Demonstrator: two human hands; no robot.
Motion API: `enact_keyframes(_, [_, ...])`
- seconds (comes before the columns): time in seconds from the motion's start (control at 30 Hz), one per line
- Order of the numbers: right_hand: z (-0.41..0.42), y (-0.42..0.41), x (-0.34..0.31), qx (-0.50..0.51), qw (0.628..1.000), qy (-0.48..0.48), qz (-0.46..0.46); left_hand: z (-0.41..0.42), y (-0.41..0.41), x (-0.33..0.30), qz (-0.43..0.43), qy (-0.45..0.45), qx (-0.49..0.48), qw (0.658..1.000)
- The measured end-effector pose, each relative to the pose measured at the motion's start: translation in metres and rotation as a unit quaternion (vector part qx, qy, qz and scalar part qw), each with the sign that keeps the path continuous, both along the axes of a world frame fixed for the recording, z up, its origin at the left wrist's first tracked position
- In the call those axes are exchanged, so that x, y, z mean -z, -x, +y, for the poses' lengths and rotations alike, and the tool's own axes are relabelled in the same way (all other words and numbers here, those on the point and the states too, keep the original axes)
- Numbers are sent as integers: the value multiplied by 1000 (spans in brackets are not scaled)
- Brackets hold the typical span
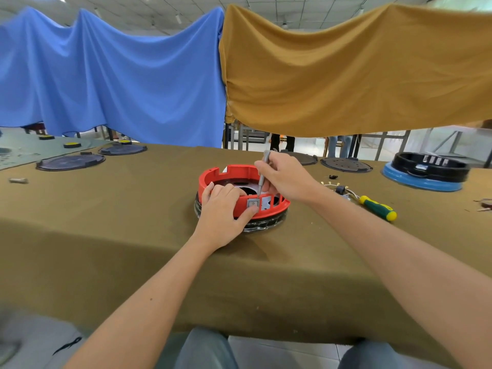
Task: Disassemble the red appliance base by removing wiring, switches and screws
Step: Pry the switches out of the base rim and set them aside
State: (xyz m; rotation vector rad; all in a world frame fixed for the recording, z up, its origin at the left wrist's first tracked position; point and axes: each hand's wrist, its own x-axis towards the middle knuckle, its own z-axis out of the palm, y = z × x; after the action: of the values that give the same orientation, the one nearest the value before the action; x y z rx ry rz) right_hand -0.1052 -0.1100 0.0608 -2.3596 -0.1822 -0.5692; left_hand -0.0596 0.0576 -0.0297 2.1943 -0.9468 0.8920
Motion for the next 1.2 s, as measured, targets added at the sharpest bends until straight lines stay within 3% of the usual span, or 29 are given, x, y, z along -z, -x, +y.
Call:
enact_keyframes(0.37, [8,-14,-17,26,993,6,115,1,2,-1,0,-3,3,1000])
enact_keyframes(0.57, [4,-3,-2,25,999,8,23,0,0,0,-6,-1,4,1000])
enact_keyframes(0.77, [1,2,8,2,1000,-9,-2,0,-1,1,-8,-2,2,1000])
enact_keyframes(0.93, [2,-2,1,-1,999,-12,31,-1,-1,1,-5,-8,-4,1000])
enact_keyframes(1.13, [3,-10,-14,10,990,-50,132,0,-1,0,-7,-15,-5,1000])
enact_keyframes(1.2, [5,-9,-14,13,991,-39,124,0,-1,0,-10,-15,-4,1000])
